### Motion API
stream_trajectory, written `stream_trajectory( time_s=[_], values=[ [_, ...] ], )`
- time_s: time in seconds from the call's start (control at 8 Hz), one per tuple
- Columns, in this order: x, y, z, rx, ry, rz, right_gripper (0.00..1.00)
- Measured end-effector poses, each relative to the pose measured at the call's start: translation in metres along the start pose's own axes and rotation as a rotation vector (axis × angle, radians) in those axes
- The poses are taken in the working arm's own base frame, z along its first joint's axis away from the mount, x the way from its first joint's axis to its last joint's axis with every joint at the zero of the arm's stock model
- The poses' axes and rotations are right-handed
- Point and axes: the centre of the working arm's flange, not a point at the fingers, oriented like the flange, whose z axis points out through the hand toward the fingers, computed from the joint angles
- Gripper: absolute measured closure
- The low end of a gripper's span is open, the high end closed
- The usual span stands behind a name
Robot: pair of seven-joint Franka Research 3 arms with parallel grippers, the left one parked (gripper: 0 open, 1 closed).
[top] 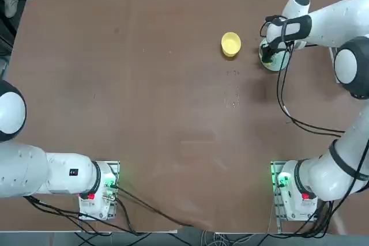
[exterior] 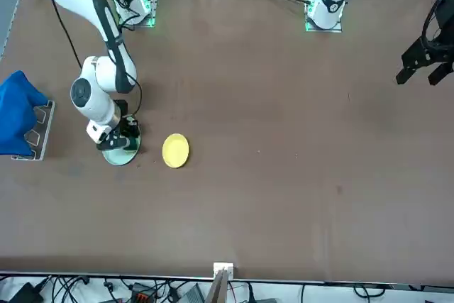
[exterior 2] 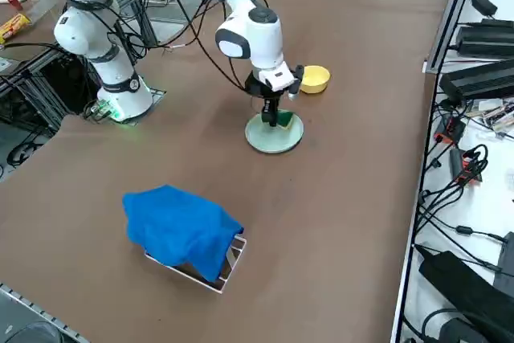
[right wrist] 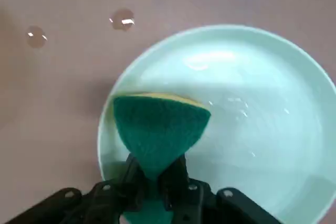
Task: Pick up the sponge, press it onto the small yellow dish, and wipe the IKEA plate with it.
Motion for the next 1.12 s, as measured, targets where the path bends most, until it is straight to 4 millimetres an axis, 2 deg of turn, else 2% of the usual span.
stream_trajectory(
  time_s=[0.25,0.62,0.75,1.12],
  values=[
    [-0.006,0.02,-0.001,0.001,-0.006,-0.001,0.8],
    [-0.011,0.059,-0.002,0.002,-0.006,-0.018,0.8],
    [-0.01,0.065,-0.004,0.001,-0.002,-0.024,0.8],
    [0.008,0.064,-0.021,-0.004,0.045,-0.036,0.8]
  ],
)
